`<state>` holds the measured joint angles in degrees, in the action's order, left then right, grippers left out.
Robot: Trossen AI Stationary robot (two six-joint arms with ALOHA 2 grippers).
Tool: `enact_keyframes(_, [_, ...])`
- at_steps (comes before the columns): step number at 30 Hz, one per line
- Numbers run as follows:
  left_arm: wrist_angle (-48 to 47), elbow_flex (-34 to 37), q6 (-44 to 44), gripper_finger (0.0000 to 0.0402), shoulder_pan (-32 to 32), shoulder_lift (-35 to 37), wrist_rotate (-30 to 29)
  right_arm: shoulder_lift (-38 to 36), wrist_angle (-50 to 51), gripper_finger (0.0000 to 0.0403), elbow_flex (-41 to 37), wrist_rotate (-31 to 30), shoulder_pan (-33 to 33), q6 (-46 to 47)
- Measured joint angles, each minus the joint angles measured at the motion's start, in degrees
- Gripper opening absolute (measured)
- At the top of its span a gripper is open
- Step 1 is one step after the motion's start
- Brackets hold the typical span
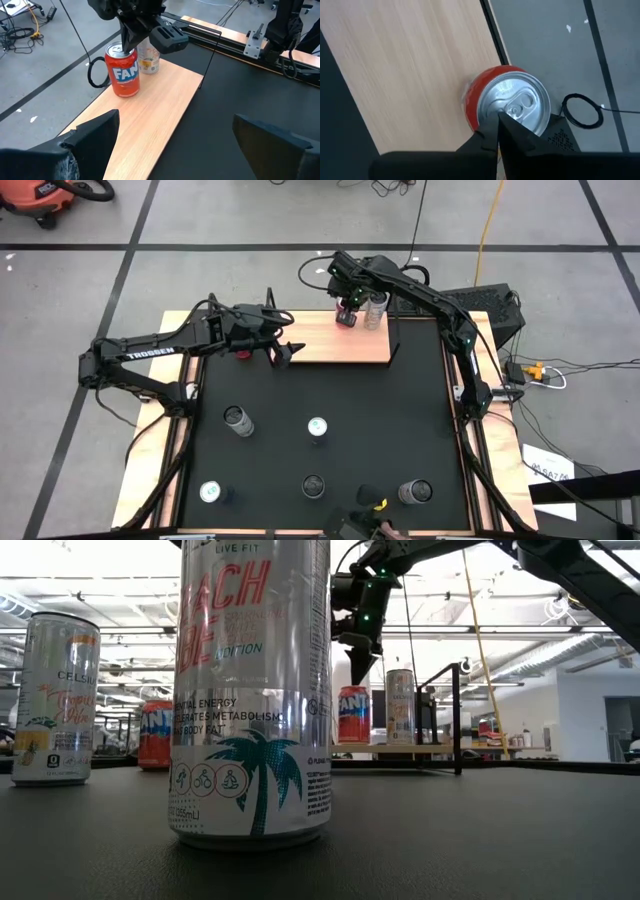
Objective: Place canned beverage on shelf
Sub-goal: Put the bottom red soda can on the shelf, then put the top blue soda can on the shelf
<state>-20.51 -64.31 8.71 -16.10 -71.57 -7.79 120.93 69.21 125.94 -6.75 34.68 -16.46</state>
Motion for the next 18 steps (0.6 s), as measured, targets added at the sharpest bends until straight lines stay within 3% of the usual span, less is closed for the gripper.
enact_keyframes(9, [-0.66,0.02,2.39,0.0386,0.02,3.61,-3.03,-5.85,-0.07,0.0,-0.03,-0.59,-0.94,4.04])
enact_keyframes(18, [-5.58,0.01,6.04,0.0386,2.35,9.62,-5.49,-13.48,2.1,0.0,0.01,12.73,-5.88,16.77])
